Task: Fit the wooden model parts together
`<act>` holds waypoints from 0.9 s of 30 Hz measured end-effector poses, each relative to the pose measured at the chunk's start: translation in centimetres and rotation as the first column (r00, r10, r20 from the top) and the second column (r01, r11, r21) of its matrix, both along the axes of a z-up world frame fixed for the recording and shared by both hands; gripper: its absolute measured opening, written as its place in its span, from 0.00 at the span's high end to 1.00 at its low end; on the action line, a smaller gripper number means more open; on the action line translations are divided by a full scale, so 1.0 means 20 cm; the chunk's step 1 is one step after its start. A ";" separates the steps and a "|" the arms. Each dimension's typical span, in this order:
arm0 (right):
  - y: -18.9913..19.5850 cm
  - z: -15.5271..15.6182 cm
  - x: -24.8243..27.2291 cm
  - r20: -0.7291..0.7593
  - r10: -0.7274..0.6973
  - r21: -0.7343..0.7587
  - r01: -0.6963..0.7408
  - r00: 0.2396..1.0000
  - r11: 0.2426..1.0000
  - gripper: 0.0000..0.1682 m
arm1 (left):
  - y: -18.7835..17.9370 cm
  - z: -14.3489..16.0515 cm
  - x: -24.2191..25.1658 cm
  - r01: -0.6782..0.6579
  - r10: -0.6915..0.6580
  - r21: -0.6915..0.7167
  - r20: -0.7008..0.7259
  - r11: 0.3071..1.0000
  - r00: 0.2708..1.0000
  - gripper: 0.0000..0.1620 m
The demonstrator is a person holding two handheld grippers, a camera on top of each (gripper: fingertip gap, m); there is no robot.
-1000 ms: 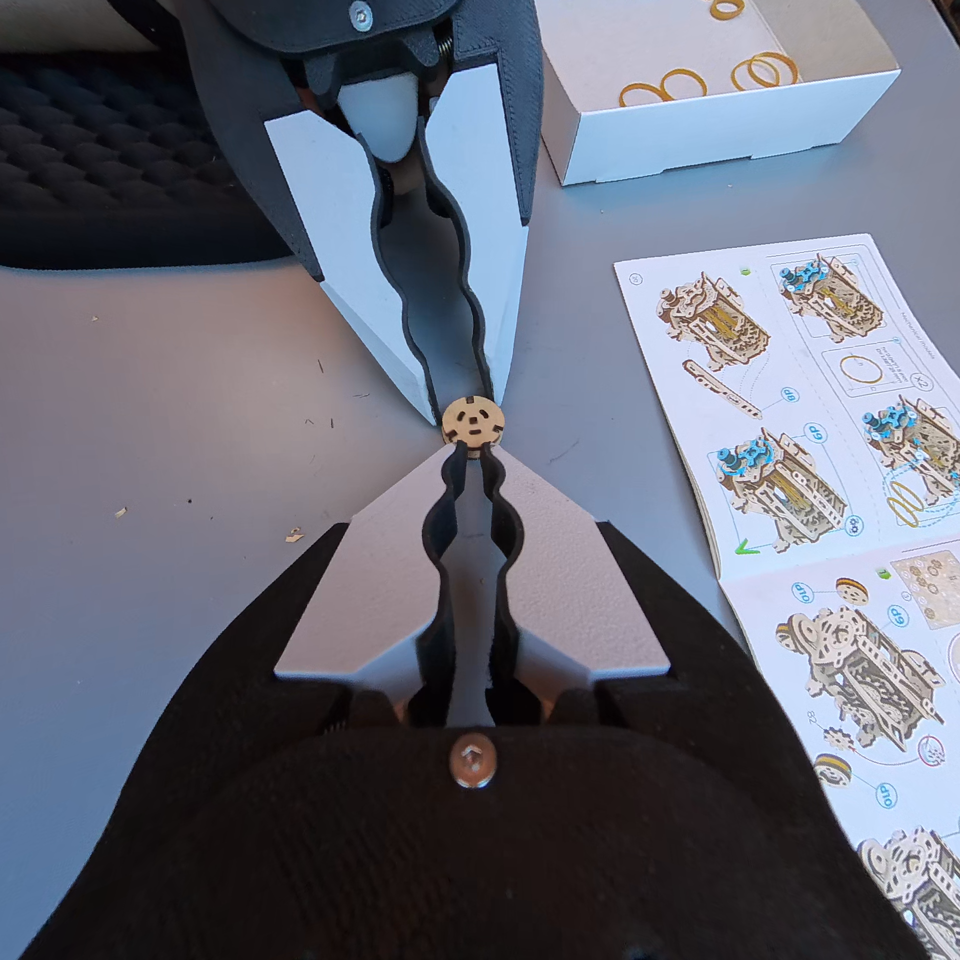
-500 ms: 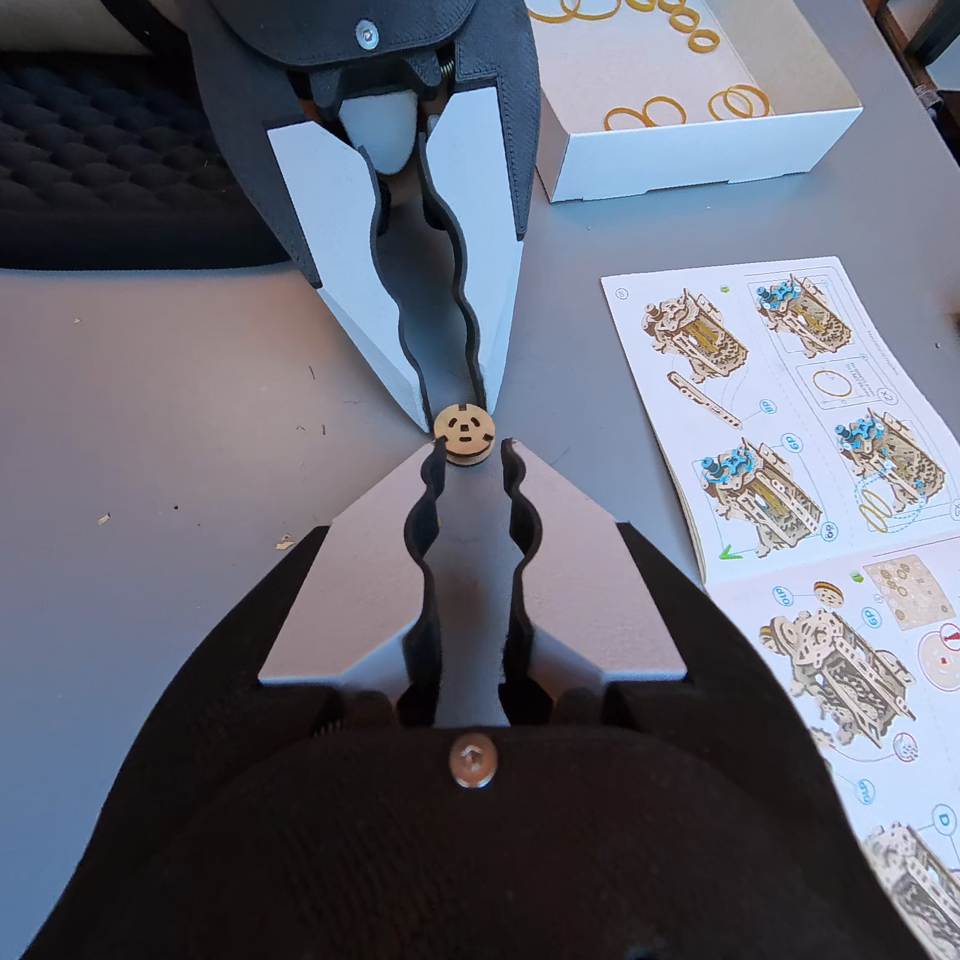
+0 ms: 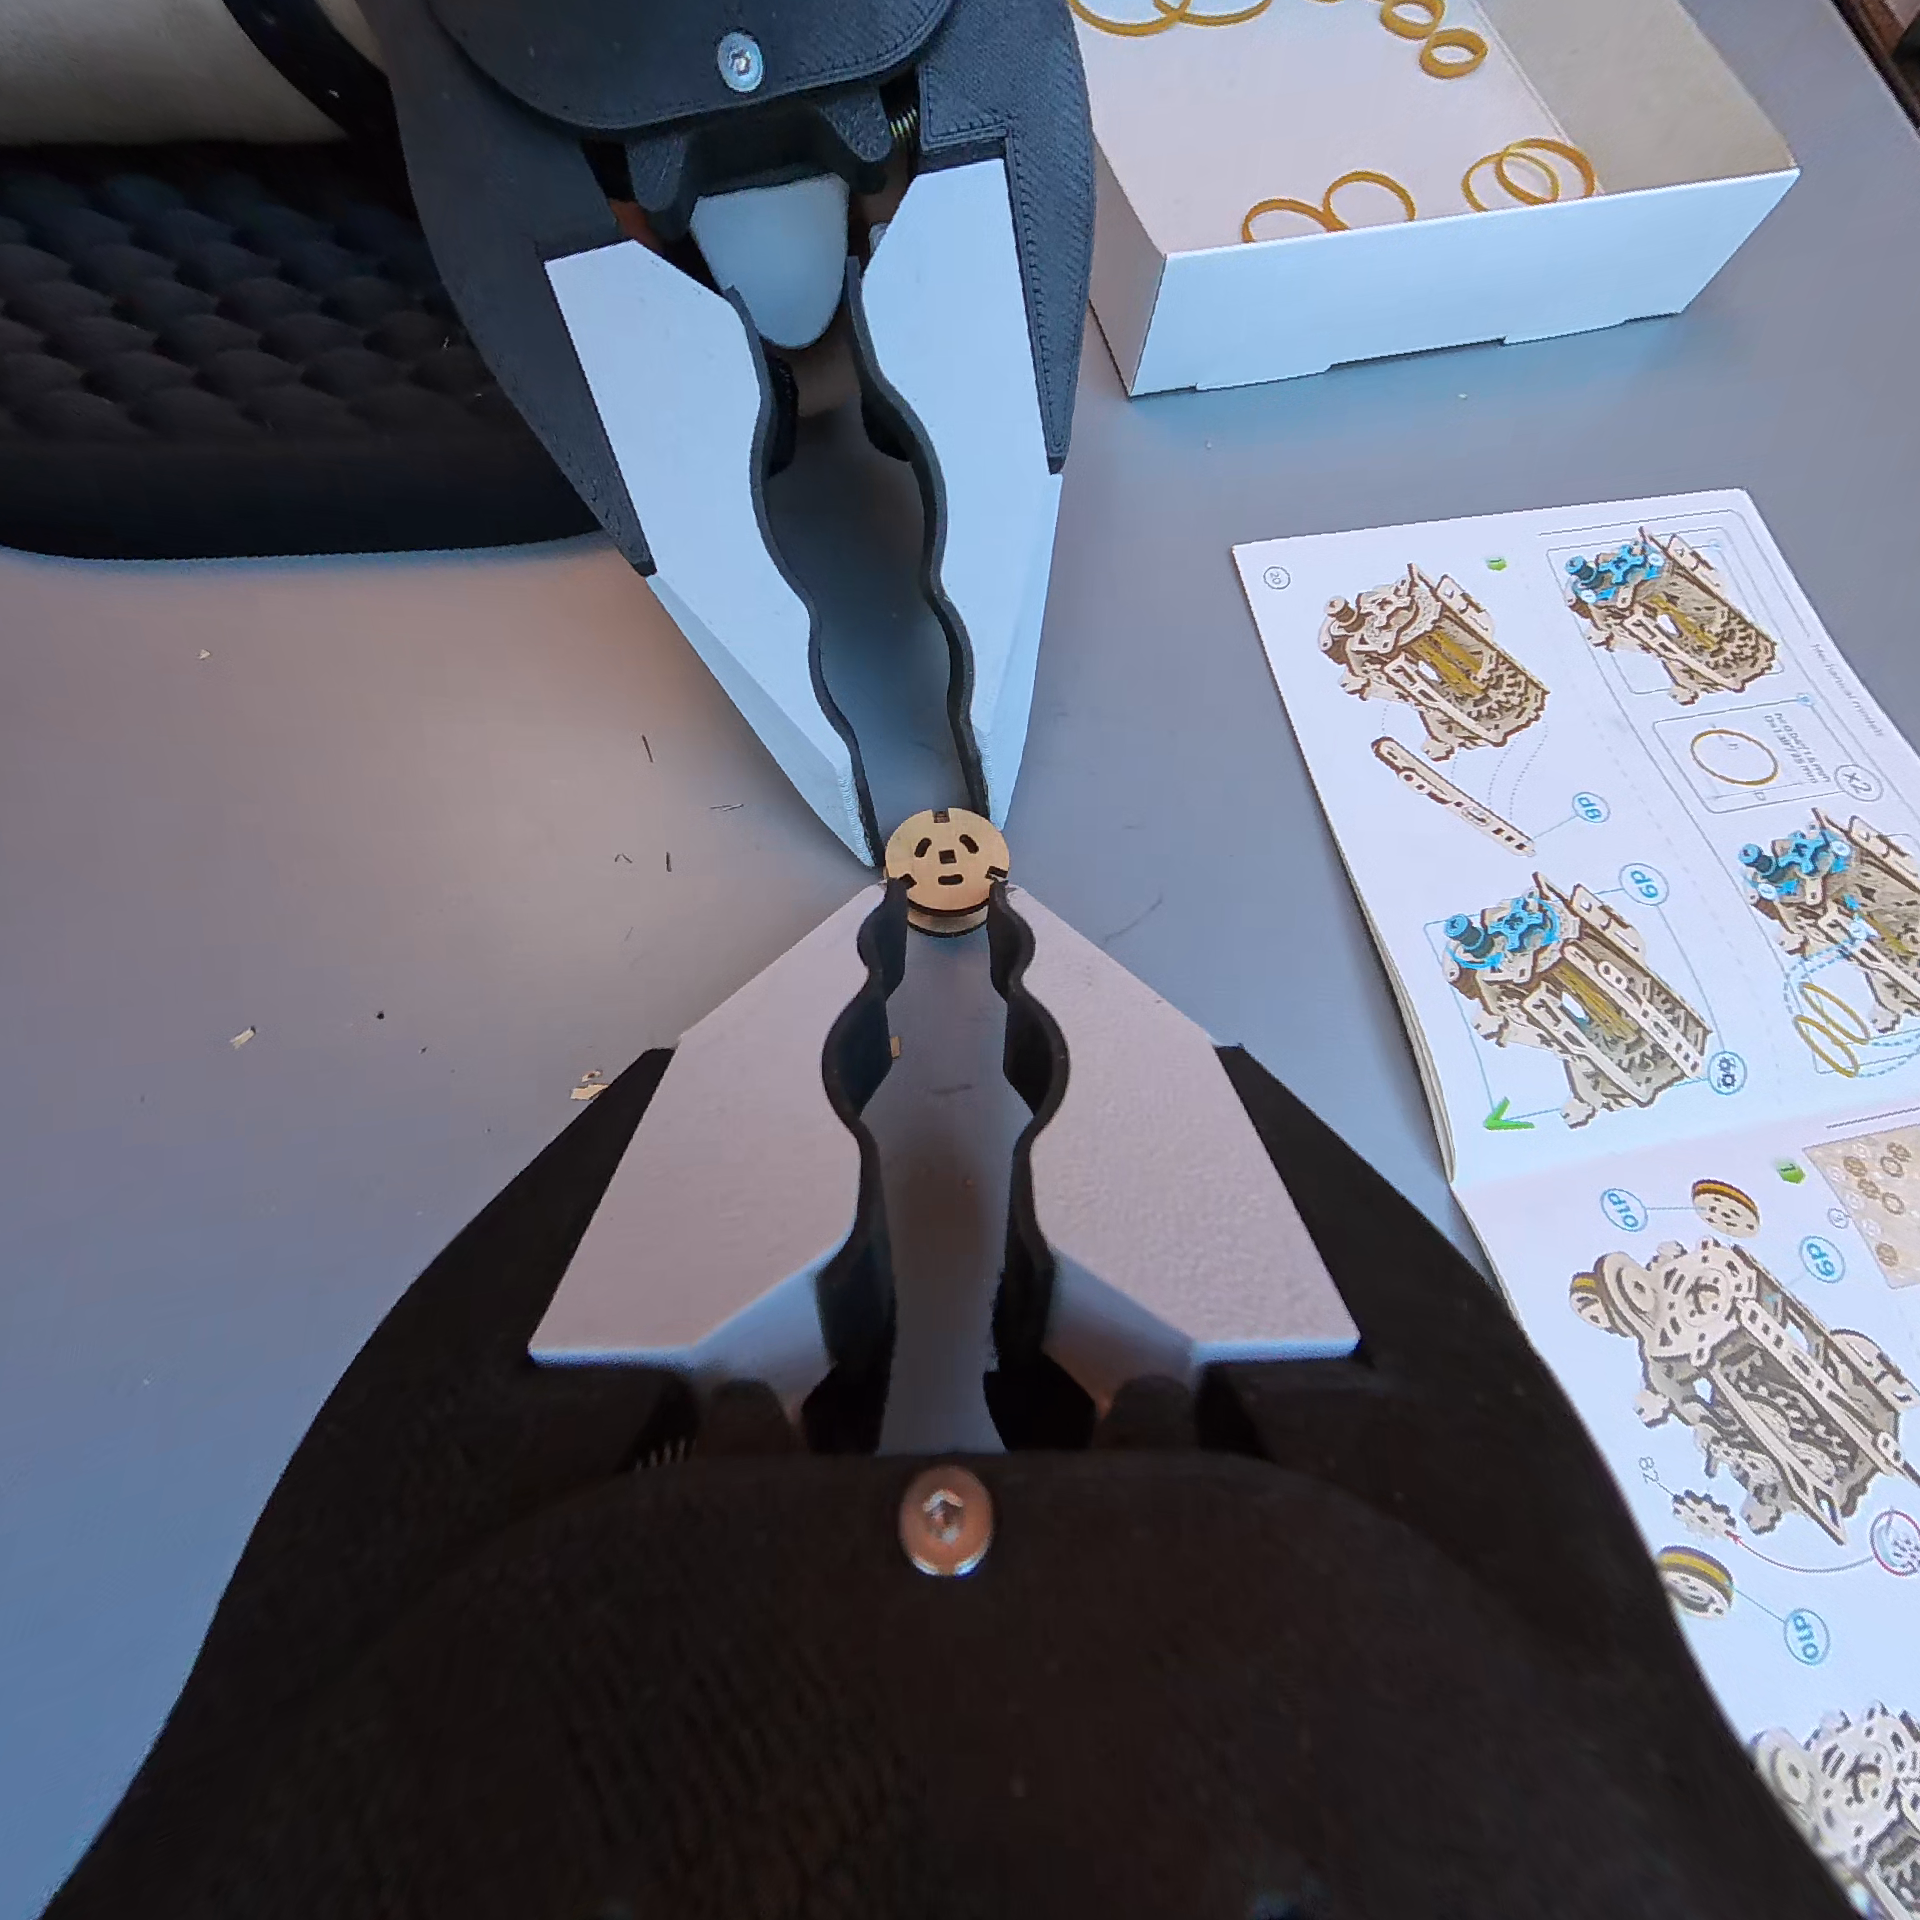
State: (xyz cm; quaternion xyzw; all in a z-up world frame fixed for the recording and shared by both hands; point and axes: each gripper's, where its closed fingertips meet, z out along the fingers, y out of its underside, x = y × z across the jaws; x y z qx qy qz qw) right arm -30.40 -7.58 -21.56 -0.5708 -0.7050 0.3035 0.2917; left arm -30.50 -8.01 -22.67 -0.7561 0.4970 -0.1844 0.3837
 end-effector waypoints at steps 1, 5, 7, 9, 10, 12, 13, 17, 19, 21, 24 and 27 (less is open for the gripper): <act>0.00 0.00 0.00 0.001 0.003 0.007 -0.003 1.000 1.000 0.92 | 0.00 0.00 0.00 0.000 0.000 -0.001 0.000 1.000 1.000 0.88; 0.00 0.00 0.00 -0.002 0.010 0.025 -0.010 1.000 1.000 0.92 | 0.00 0.00 0.00 0.000 0.000 -0.005 0.002 1.000 1.000 0.88; 0.00 0.00 0.00 -0.003 0.007 0.021 -0.007 1.000 1.000 0.92 | 0.00 0.00 0.00 -0.001 0.001 -0.009 0.004 1.000 1.000 0.88; 0.00 0.00 0.00 -0.006 0.005 0.028 -0.005 1.000 1.000 0.92 | 0.00 0.00 0.00 -0.001 0.001 -0.014 0.006 1.000 1.000 0.88; 0.00 0.00 0.00 -0.008 0.004 0.034 -0.003 1.000 0.999 0.92 | 0.00 0.00 0.00 -0.001 0.001 -0.015 0.006 1.000 1.000 0.88; 0.00 0.00 0.00 -0.013 0.004 0.052 -0.003 1.000 0.999 0.92 | 0.00 0.00 0.00 -0.001 0.001 -0.014 0.006 1.000 1.000 0.88; 0.00 0.00 0.00 -0.017 0.004 0.062 -0.003 1.000 0.998 0.92 | 0.00 0.00 0.00 -0.001 0.001 -0.014 0.006 1.000 1.000 0.88; 0.00 0.00 0.00 -0.034 -0.010 0.084 0.013 0.999 0.996 0.92 | 0.00 0.00 0.00 -0.001 0.001 -0.013 0.006 1.000 1.000 0.88; 0.00 0.00 0.00 -0.042 -0.014 0.095 0.018 0.999 0.995 0.92 | 0.00 0.00 0.00 0.000 0.000 -0.012 0.005 1.000 1.000 0.88; 0.00 0.00 0.00 -0.048 -0.017 0.110 0.022 0.999 0.994 0.92 | 0.00 0.00 0.00 0.000 0.000 -0.012 0.005 1.000 1.000 0.88; 0.00 0.00 0.00 -0.050 -0.012 0.133 0.019 0.999 0.991 0.92 | 0.00 0.00 0.00 0.001 0.000 -0.015 0.007 1.000 1.000 0.88; 0.00 0.00 0.00 -0.057 -0.010 0.120 0.017 0.998 0.993 0.92 | 0.00 0.00 0.00 0.000 0.000 -0.016 0.007 1.000 1.000 0.88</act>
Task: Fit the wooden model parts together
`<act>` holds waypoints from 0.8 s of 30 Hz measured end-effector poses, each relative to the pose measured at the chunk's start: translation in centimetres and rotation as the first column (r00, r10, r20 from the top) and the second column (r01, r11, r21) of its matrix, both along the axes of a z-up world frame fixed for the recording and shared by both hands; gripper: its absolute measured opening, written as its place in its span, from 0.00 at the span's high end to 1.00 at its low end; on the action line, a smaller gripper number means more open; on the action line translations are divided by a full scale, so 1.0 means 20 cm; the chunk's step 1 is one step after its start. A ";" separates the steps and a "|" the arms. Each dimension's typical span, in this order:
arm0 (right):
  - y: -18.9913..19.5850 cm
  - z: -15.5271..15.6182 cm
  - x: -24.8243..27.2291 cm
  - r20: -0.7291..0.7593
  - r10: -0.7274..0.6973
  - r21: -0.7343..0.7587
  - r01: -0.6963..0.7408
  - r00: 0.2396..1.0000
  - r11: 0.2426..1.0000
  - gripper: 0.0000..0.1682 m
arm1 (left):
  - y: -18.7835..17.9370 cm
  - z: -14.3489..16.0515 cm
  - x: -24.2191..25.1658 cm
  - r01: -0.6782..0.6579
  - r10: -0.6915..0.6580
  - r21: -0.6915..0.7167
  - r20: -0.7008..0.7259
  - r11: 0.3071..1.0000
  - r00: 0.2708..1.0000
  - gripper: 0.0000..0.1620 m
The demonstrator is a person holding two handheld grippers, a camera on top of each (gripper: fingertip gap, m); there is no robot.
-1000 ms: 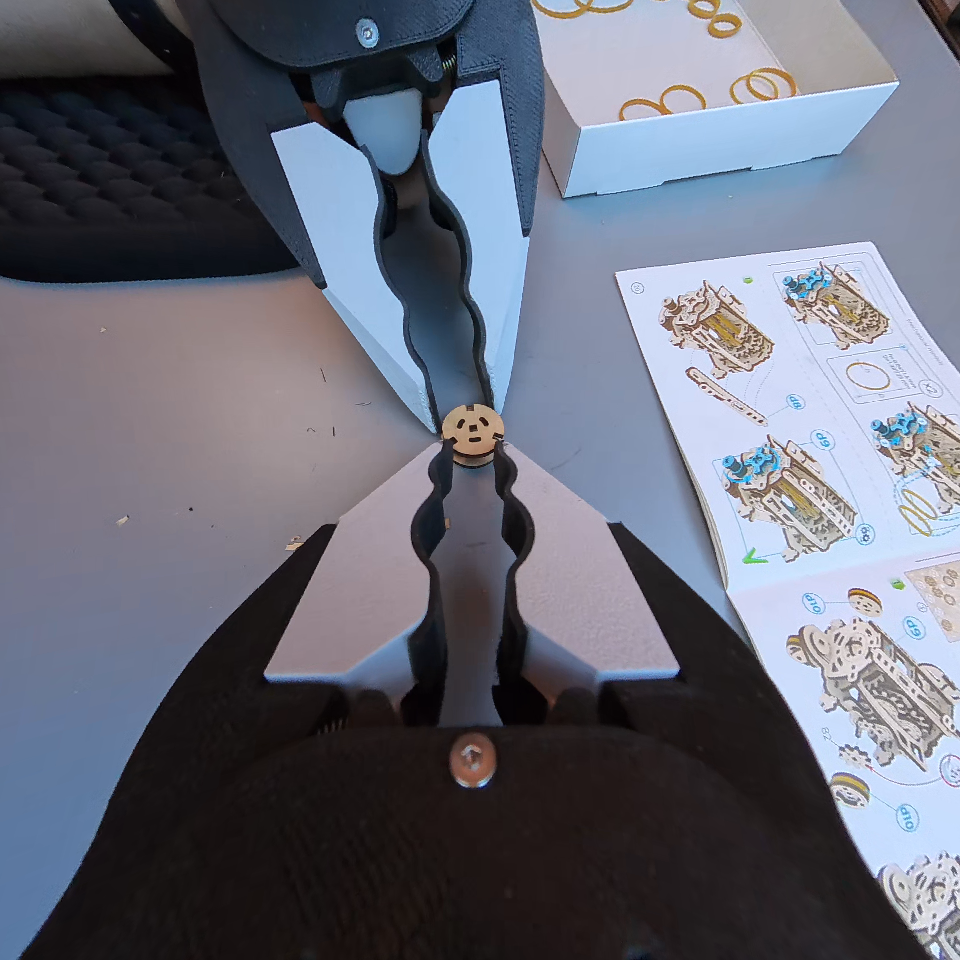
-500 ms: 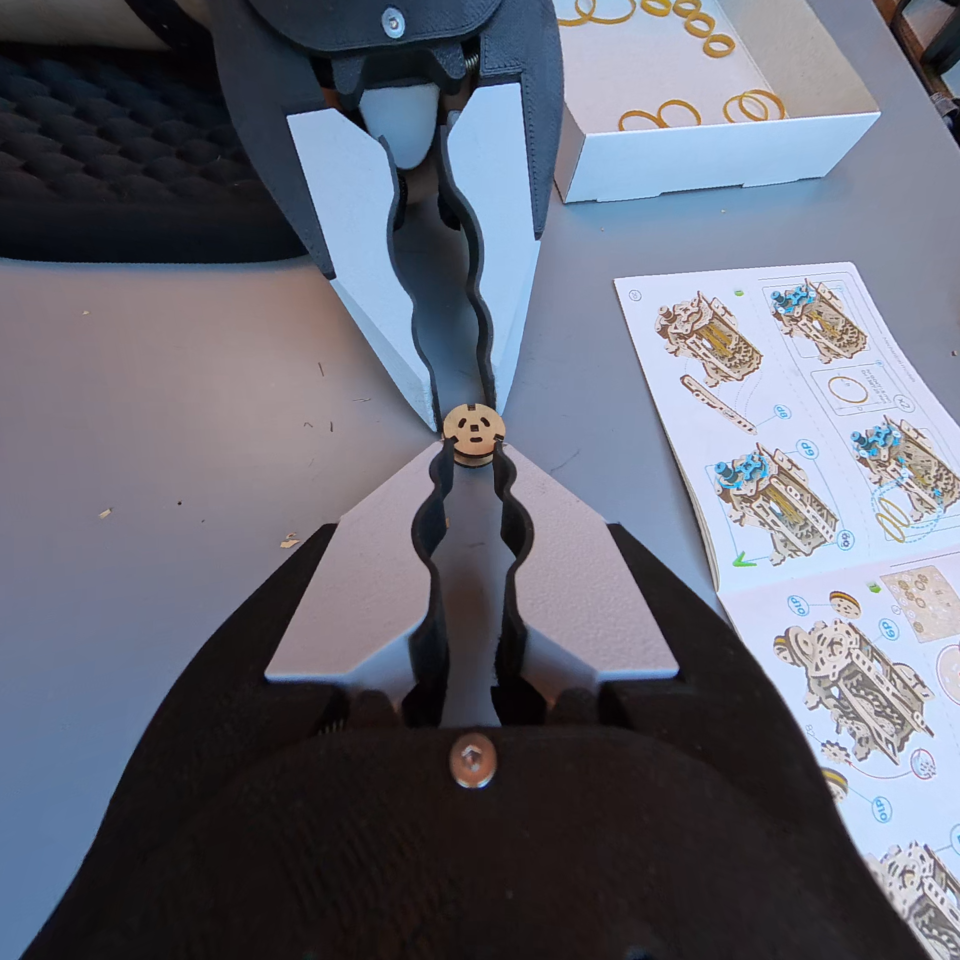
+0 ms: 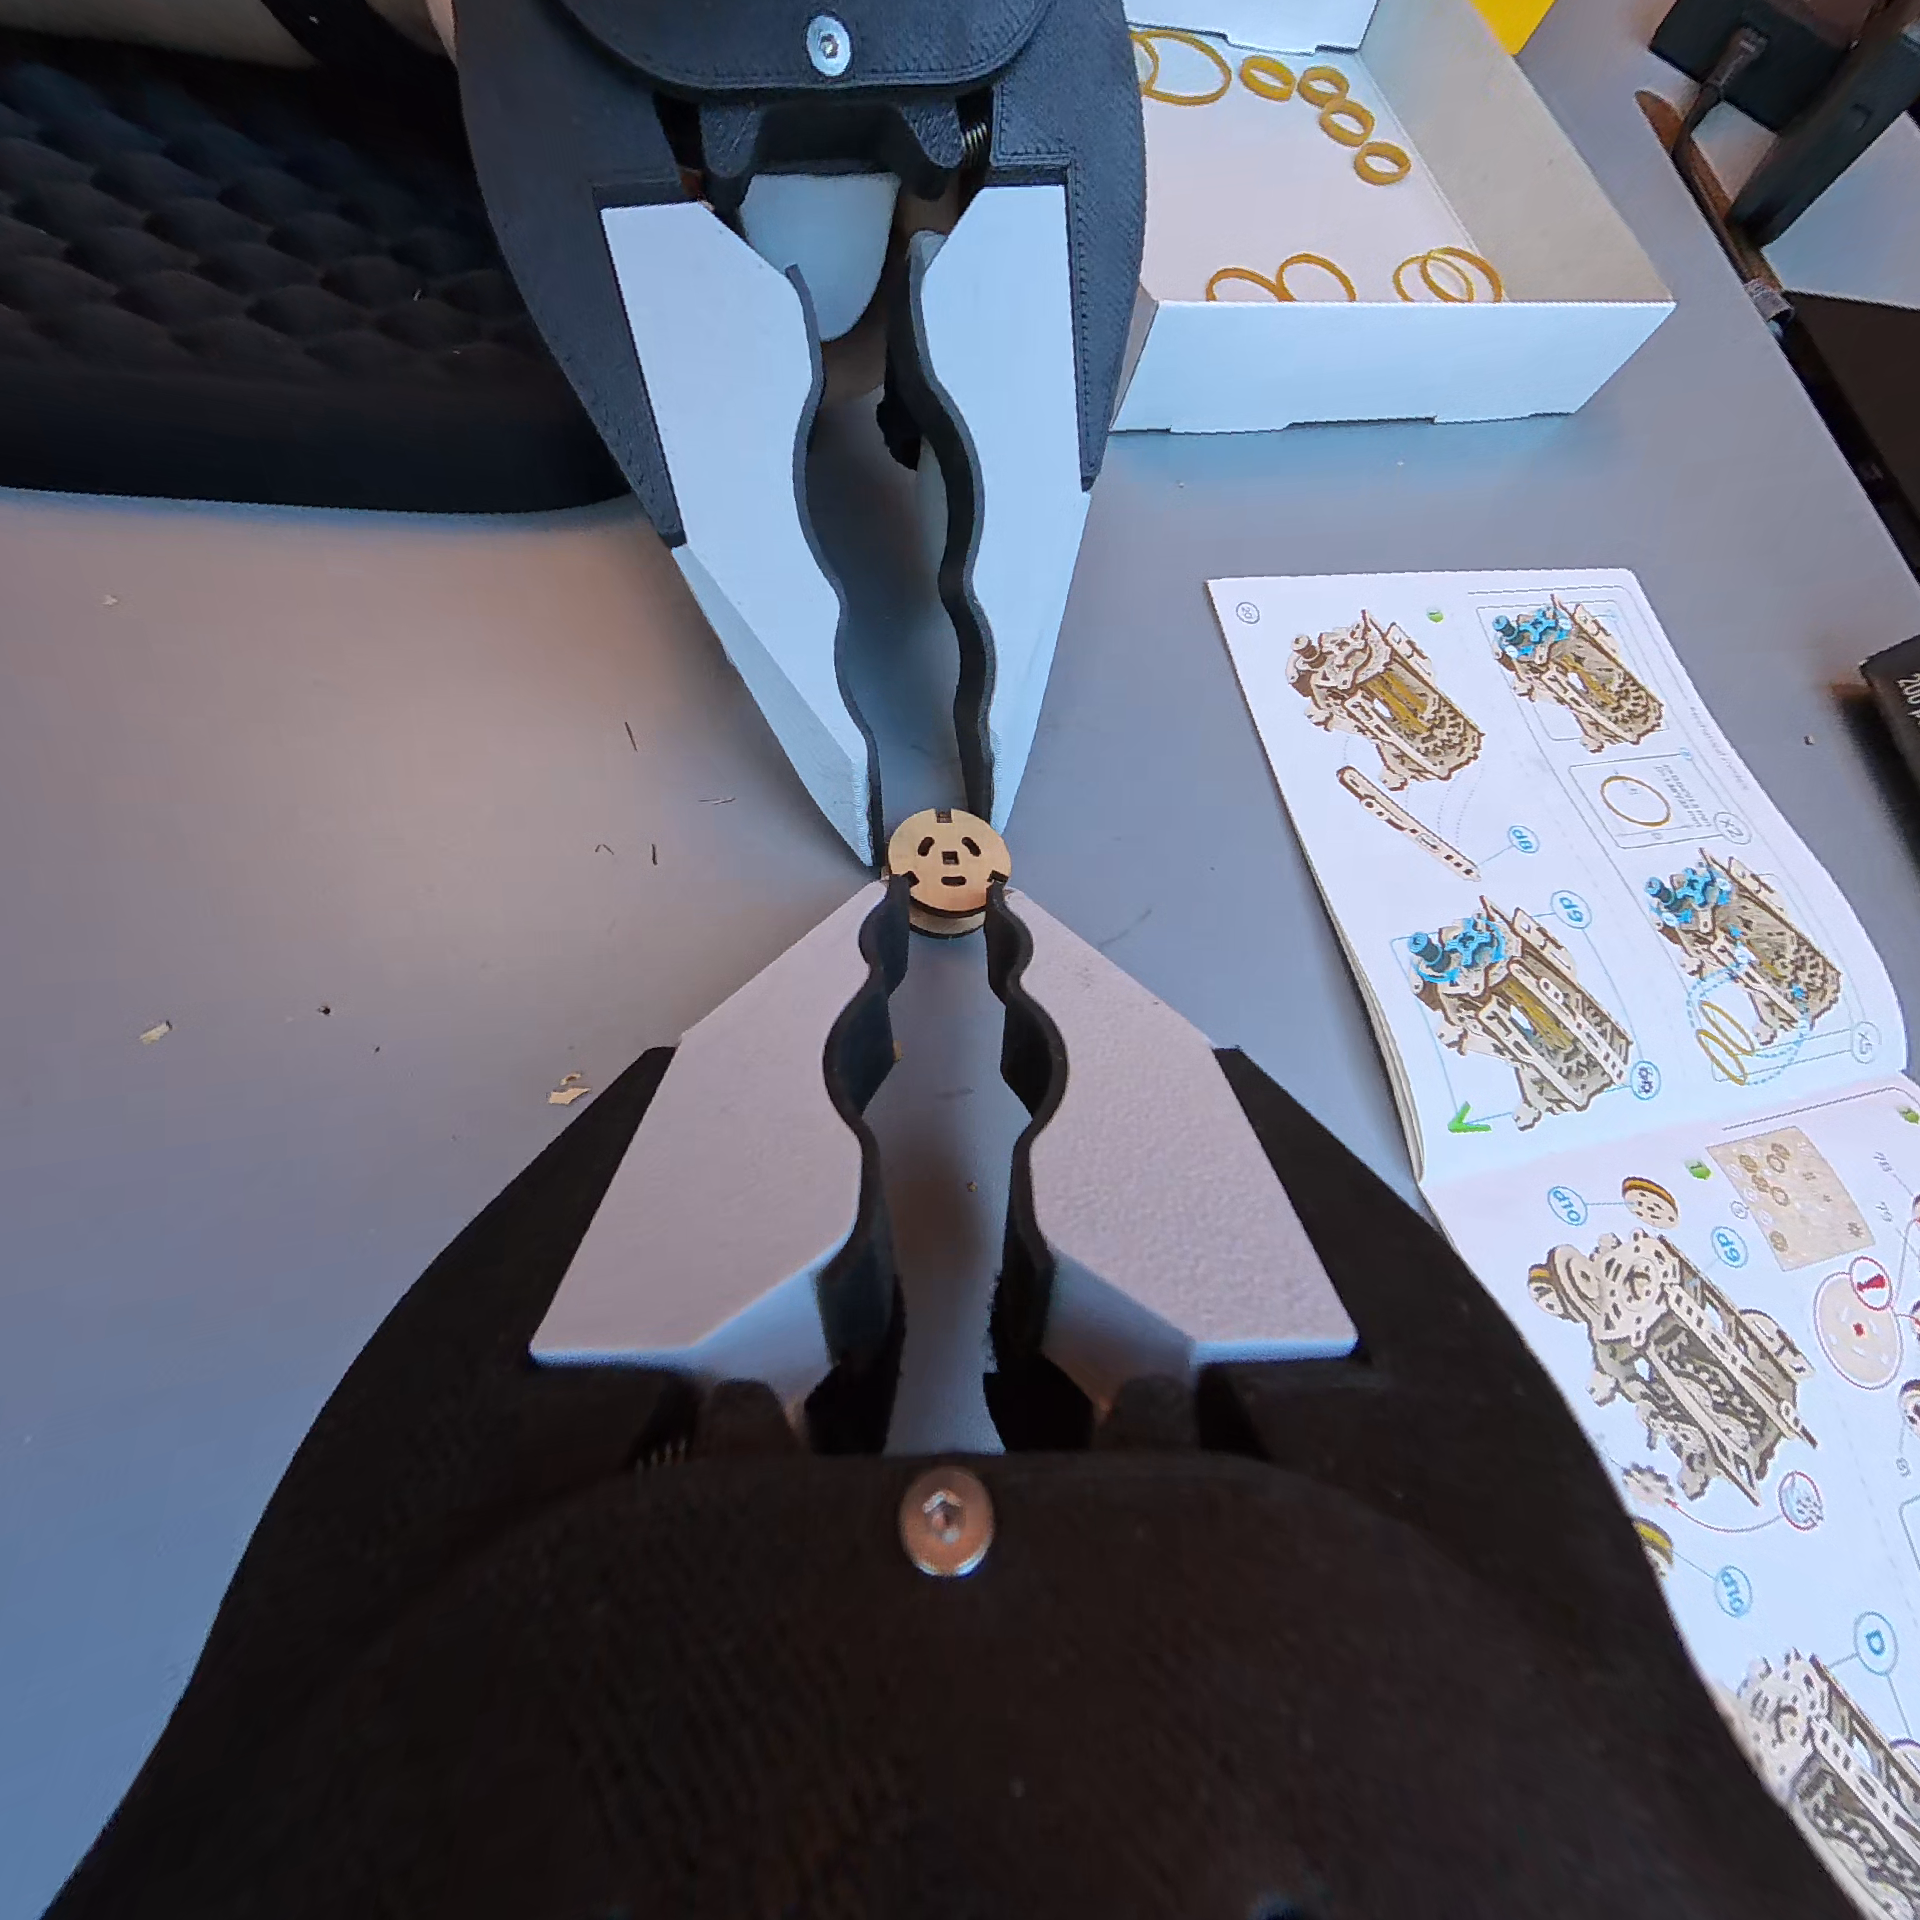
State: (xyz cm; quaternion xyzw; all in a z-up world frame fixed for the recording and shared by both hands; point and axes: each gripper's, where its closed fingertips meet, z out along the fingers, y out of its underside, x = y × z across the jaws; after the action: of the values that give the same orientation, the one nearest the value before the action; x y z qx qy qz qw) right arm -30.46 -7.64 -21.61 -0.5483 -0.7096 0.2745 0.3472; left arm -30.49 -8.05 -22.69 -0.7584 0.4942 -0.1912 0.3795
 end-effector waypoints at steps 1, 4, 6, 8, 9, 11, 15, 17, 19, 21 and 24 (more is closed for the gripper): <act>0.00 0.00 0.00 -0.003 -0.002 -0.011 0.002 1.000 1.000 0.92 | 0.00 0.00 0.00 0.000 0.000 -0.001 0.001 1.000 1.000 0.88; 0.00 0.00 0.00 -0.006 -0.011 -0.028 0.011 1.000 1.000 0.92 | 0.00 0.00 0.00 0.000 0.000 -0.004 0.002 1.000 1.000 0.88; 0.00 0.00 0.00 -0.006 -0.009 -0.023 0.009 1.000 1.000 0.92 | 0.00 0.00 0.00 0.001 -0.001 -0.001 0.001 1.000 1.000 0.88; 0.00 0.00 0.00 -0.002 -0.003 -0.042 0.003 1.000 0.999 0.92 | 0.00 0.00 0.00 0.002 -0.002 0.009 -0.004 1.000 1.000 0.88; 0.00 0.01 0.00 -0.002 0.000 -0.059 0.000 1.000 0.998 0.92 | 0.00 0.00 0.00 0.003 -0.003 0.015 -0.006 1.000 1.000 0.88; 0.01 0.02 0.01 -0.012 -0.001 -0.106 0.000 1.000 0.994 0.89 | 0.00 0.00 0.00 0.005 -0.005 0.023 -0.010 1.000 1.000 0.88; -0.01 0.02 0.03 -0.014 0.010 -0.283 -0.013 1.000 0.959 0.86 | -0.01 0.00 0.00 0.021 -0.019 0.057 -0.026 0.998 0.999 0.89; 0.00 -0.01 0.03 0.019 0.000 -0.353 0.007 1.000 0.936 0.84 | -0.01 0.00 0.00 0.034 -0.031 0.085 -0.038 0.996 0.999 0.89; 0.02 -0.01 0.03 0.036 -0.030 -0.400 0.042 0.999 0.915 0.82 | -0.01 0.01 0.01 0.052 -0.047 0.113 -0.050 0.992 0.998 0.89; 0.02 -0.01 0.03 0.046 -0.039 -0.452 0.056 0.998 0.890 0.82 | -0.01 0.01 0.01 0.062 -0.055 0.123 -0.055 0.990 0.997 0.89; 0.02 0.00 0.03 0.050 -0.050 -0.544 0.069 0.998 0.836 0.81 | -0.02 0.01 0.02 0.087 -0.078 0.154 -0.068 0.984 0.995 0.89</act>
State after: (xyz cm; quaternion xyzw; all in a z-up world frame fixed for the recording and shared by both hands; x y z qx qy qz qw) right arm -29.83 -7.28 -21.54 -0.6506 -0.5906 0.4448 0.1734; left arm -30.11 -8.48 -22.47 -0.7106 0.5502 -0.1441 0.4142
